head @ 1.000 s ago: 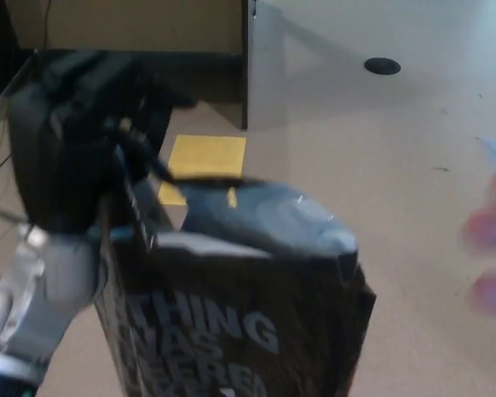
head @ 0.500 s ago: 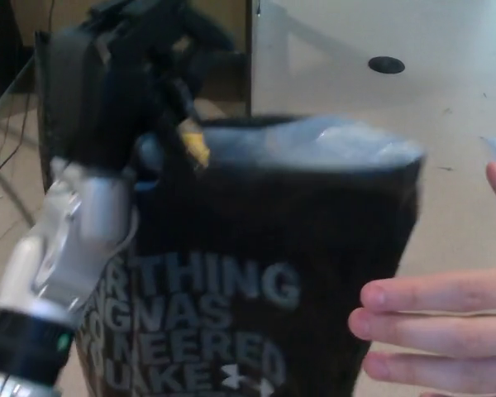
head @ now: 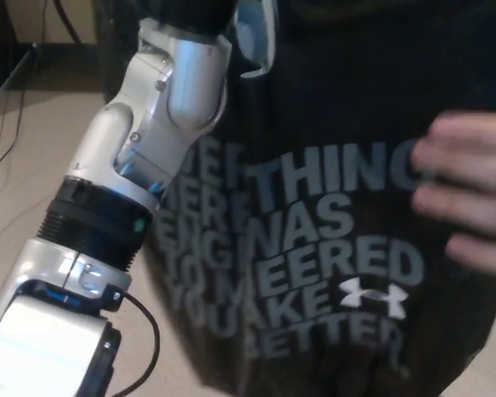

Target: A person is holding a plastic bag and the robot extends its left hand to grab the bag by hooking its thumb into the holes at the top and brings its hand down by its side. Then it extends its arm again to hand the plastic bag back to the person.

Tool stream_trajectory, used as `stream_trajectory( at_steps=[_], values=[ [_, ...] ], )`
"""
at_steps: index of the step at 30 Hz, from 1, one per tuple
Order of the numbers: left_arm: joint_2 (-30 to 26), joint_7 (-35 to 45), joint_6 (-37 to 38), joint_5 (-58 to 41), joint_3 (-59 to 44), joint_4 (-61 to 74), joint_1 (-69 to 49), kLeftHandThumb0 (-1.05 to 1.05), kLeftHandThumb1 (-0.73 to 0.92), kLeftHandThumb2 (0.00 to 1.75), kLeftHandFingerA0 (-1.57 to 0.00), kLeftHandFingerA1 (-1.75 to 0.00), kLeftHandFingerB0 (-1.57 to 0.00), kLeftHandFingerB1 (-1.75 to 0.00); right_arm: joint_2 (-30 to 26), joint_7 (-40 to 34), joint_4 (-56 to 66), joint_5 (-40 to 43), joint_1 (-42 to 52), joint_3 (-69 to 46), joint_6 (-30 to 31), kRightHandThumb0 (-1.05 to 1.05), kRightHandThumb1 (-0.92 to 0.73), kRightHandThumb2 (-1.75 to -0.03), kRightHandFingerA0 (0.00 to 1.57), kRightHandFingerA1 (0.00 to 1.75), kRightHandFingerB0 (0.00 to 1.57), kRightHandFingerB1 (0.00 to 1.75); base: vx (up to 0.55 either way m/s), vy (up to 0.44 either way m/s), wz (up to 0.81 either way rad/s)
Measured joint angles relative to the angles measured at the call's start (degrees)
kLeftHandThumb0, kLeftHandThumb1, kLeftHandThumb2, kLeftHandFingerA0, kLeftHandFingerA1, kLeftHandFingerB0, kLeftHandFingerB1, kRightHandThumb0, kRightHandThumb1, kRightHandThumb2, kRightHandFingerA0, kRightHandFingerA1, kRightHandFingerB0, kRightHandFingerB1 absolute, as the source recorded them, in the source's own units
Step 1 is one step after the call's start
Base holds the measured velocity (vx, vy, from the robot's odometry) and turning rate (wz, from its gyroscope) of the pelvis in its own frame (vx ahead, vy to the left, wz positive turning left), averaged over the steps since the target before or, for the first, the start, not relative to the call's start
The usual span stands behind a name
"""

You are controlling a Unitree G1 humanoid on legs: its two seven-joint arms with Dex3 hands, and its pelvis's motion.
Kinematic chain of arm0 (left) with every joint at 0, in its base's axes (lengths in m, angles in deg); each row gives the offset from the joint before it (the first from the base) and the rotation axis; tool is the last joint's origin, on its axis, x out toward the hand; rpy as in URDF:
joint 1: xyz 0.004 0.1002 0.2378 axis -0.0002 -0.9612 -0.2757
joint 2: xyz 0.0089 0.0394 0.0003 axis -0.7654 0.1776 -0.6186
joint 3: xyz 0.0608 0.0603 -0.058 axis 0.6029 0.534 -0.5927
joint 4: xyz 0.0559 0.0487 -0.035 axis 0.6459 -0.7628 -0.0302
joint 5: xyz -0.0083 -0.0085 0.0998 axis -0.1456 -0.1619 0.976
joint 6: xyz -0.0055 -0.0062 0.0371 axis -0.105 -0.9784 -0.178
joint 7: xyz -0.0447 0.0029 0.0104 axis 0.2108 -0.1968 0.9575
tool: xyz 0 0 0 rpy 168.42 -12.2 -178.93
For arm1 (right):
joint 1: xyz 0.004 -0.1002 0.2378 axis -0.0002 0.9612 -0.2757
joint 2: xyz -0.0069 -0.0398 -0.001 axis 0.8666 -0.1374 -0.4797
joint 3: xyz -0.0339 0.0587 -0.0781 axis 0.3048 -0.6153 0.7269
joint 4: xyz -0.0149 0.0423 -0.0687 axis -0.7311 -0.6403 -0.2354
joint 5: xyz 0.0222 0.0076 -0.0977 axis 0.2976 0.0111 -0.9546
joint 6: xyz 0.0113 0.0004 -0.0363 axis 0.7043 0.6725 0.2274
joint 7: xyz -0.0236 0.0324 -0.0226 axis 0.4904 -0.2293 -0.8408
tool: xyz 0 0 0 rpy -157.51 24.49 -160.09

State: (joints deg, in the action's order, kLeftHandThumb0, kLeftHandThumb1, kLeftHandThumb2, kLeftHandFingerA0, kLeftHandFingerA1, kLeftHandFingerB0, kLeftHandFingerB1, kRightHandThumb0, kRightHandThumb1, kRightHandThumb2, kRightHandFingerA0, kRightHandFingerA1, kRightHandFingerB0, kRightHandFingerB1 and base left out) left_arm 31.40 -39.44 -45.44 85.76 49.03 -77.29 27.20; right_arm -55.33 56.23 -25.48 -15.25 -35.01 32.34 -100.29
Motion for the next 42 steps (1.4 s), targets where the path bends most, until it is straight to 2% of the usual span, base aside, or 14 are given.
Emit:
stream_trajectory(
  at_steps=[1,2,11,12,20,23,24,25,27,28,29,30,40,42],
  values=[
    [0.2,0.0,-0.3,0.2,0.1,0.1,-0.1,-0.10,0.62,0.81,-1.10,-1.59,-0.84,-1.15,0.0,0.0,0.0,0.0,0.2,0.0,0.0,-0.30,-0.67,-0.60,0.80,0.74,0.58,0.42,0.00,0.000,0.00],
    [0.3,0.0,-0.3,0.3,0.3,0.2,-0.2,-0.12,0.70,0.76,-0.93,-1.67,-0.79,-1.13,0.0,0.0,0.0,0.0,0.3,0.1,0.1,-0.29,-0.67,-0.60,0.80,0.73,0.59,0.43,0.00,0.000,0.00],
    [2.6,1.2,-2.6,0.7,2.0,3.3,-1.6,-0.09,0.64,0.71,-0.91,-1.72,-0.71,-1.28,0.0,0.0,0.6,-0.1,0.6,0.2,0.4,-0.29,-0.69,-0.61,0.79,0.65,0.60,0.43,0.00,0.000,0.00],
    [2.8,1.2,-2.6,0.8,2.3,3.3,-1.6,-0.13,0.54,0.93,-1.24,-1.39,-0.78,-1.13,0.0,0.0,0.8,-0.1,0.6,0.2,0.4,-0.30,-0.69,-0.60,0.80,0.77,0.61,0.43,0.00,0.000,0.00],
    [3.3,1.2,-2.7,1.0,3.7,3.5,-2.0,-0.13,0.54,0.96,-1.19,-1.34,-0.79,-1.09,0.0,0.1,1.0,-0.1,0.6,0.1,0.5,-0.28,-0.68,-0.60,0.79,0.69,0.61,0.43,0.00,0.000,0.00],
    [3.5,1.1,-2.7,1.2,3.9,3.7,-2.0,-0.12,0.53,0.96,-1.20,-1.36,-0.80,-1.12,0.0,0.1,1.0,0.0,0.6,0.0,0.5,-0.28,-0.68,-0.60,0.80,0.74,0.61,0.43,0.00,0.000,0.00],
    [3.5,1.1,-2.7,1.3,3.9,3.7,-2.0,-0.08,0.64,0.79,-0.90,-1.69,-0.72,-1.22,0.0,0.1,1.0,0.0,0.6,0.0,0.5,-0.28,-0.68,-0.60,0.81,0.72,0.61,0.44,0.00,0.000,0.00],
    [3.5,1.0,-2.7,1.3,4.0,3.7,-2.0,-0.08,0.64,0.79,-0.90,-1.69,-0.72,-1.22,0.0,0.1,1.0,0.0,0.6,-0.1,0.5,-0.28,-0.68,-0.60,0.81,0.72,0.61,0.44,0.00,0.000,0.00],
    [3.6,1.0,-2.7,1.4,4.0,3.8,-2.0,-0.26,0.68,0.61,-0.82,-1.26,-0.58,-0.47,0.0,0.1,1.1,0.0,0.6,-0.1,0.5,-0.29,-0.67,-0.60,0.81,0.75,0.59,0.43,0.00,0.000,0.00],
    [3.6,1.0,-2.8,1.4,4.0,3.9,-2.1,-0.26,0.68,0.61,-0.82,-1.26,-0.58,-0.47,0.0,0.1,1.2,0.0,0.6,-0.1,0.5,-0.29,-0.67,-0.60,0.81,0.75,0.59,0.43,0.00,0.000,0.00],
    [3.6,1.0,-3.0,1.4,4.0,4.1,-2.3,-0.45,0.62,0.59,-0.53,-0.41,-0.29,-0.30,0.0,0.1,1.2,0.0,0.5,-0.1,0.5,-0.29,-0.69,-0.60,0.80,0.72,0.61,0.43,0.00,0.000,0.00],
    [3.6,1.3,-3.4,1.4,3.9,4.8,-2.8,-0.70,0.44,0.83,-0.01,-0.23,0.00,-0.15,0.0,0.1,1.1,0.0,0.5,-0.1,0.5,-0.28,-0.68,-0.60,0.81,0.71,0.61,0.44,0.00,0.000,0.00],
    [2.6,11.1,-9.7,0.6,4.0,12.8,-6.6,-0.79,0.45,0.83,0.00,0.00,0.00,-0.03,0.0,0.1,1.1,0.0,0.4,0.0,0.5,-0.29,-0.69,-0.60,0.80,0.72,0.61,0.43,0.00,0.000,0.00],
    [2.3,12.9,-10.6,0.5,4.0,14.1,-7.5,-0.83,0.50,0.55,0.00,0.00,0.00,0.00,0.0,0.1,1.1,-0.1,0.4,0.0,0.5,-0.29,-0.67,-0.60,0.81,0.75,0.60,0.43,0.00,0.000,0.00]
  ],
)
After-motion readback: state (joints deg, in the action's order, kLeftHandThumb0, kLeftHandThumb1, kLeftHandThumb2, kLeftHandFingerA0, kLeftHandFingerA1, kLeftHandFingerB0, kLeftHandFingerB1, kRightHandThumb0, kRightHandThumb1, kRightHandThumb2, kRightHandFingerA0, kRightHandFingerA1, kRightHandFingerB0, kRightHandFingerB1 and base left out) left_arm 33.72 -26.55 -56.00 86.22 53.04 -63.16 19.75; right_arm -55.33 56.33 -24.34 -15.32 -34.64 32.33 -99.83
